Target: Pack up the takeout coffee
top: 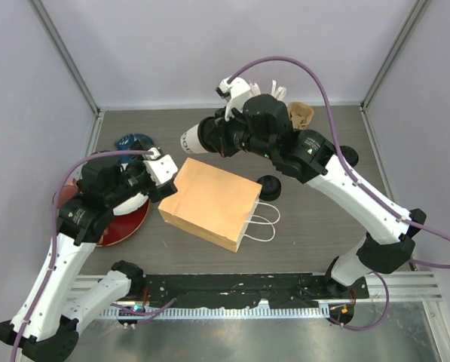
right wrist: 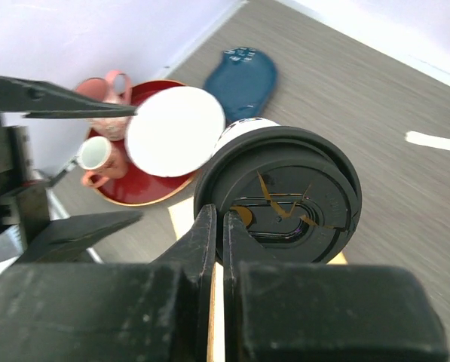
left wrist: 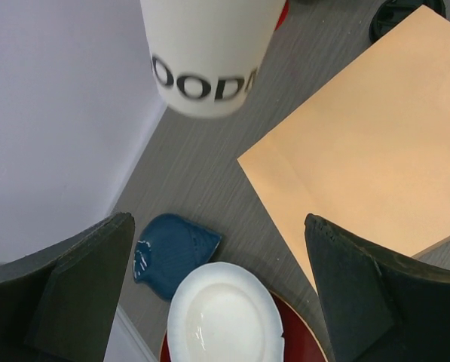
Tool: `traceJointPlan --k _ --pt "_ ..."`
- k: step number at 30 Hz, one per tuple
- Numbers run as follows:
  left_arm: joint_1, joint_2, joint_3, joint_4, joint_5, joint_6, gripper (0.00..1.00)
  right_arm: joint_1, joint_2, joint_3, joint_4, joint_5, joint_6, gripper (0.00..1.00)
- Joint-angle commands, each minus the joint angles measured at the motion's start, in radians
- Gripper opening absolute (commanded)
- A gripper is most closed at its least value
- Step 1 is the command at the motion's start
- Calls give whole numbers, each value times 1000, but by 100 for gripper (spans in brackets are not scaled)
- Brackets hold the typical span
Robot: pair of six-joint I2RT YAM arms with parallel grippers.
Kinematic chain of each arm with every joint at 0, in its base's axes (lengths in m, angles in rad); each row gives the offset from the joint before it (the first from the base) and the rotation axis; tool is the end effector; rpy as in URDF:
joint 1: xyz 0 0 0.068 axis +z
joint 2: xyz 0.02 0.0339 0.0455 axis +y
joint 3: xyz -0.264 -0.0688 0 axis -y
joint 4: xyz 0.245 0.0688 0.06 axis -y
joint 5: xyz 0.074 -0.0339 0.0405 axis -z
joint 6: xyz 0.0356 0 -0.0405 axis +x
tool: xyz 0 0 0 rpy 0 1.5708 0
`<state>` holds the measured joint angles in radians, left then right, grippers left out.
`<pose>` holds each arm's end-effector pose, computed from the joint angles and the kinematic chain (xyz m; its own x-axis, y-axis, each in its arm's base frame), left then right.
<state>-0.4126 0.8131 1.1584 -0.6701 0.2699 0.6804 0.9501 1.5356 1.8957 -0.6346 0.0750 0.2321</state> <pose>0.1349 -0.0694 0.4101 0.1615 0.5912 -0.7902 0.6643 0.5270 0.5301 0.1908 0.2622 0.4901 -0.3304 -0.0677 -0.9414 -0.7123 0.6722 0.2016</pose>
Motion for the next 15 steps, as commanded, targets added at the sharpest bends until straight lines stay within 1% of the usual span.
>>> traceJointPlan --k 1,2,3,4,5,6,7,10,12,13,15 --pt "-3 15 41 -63 -49 -56 100 -62 3 101 -204 124 -82 1" --pt "-2 20 52 -78 -67 -74 100 -85 1 120 -245 124 -88 1" --pt "-3 27 63 -101 -83 -97 100 -140 -5 126 -288 115 -88 1" --pt "-3 44 84 -114 -98 -140 100 -167 -17 126 -369 109 -85 1" --pt "-2 50 93 -124 -130 -162 100 -195 -28 126 -410 98 -86 1" --pt "-3 60 101 -135 -149 -182 100 -250 -37 126 -445 92 -86 1" --pt "-2 70 113 -138 -162 -199 100 -269 -57 120 -511 110 -88 1" --pt "-2 89 132 -158 -211 -252 100 -345 -86 91 -615 167 -94 1" --pt "-2 106 159 -201 -228 -303 100 -393 -103 48 -648 195 -102 1" --pt "-2 113 173 -216 -232 -324 100 -449 -115 -16 -658 253 -102 1" --pt "-3 135 213 -270 -206 -418 100 -516 -155 -87 -659 285 -102 1"
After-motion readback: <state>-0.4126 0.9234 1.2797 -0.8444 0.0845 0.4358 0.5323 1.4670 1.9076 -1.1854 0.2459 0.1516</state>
